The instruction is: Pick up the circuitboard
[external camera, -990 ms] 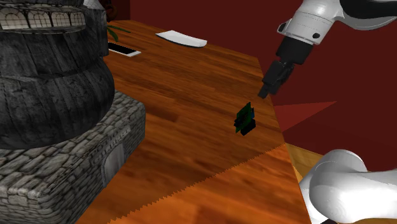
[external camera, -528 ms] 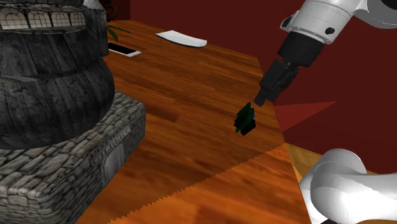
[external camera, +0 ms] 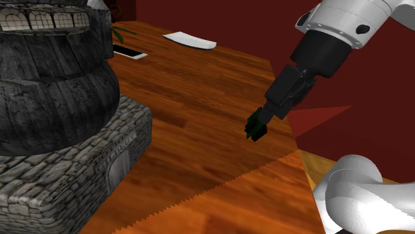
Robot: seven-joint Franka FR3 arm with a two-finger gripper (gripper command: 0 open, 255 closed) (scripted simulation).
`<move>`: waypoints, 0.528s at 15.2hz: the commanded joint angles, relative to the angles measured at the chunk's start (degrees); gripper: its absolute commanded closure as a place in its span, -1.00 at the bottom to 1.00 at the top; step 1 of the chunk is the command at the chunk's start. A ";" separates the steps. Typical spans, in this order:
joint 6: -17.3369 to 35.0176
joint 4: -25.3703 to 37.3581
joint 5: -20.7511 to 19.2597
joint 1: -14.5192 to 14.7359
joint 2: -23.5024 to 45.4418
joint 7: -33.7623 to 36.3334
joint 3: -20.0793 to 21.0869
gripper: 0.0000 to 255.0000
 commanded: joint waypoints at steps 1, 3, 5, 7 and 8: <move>1.16 -1.59 0.57 0.14 -0.56 0.05 0.54 -1.00; 2.30 -3.45 0.92 0.30 -1.27 -0.23 0.87 -1.00; 3.45 -5.29 1.29 0.47 -1.94 -0.52 1.22 -1.00; 3.78 -5.82 1.39 0.52 -2.13 -0.60 1.32 -1.00; 3.84 -5.74 1.41 0.49 -2.00 -0.59 1.36 1.00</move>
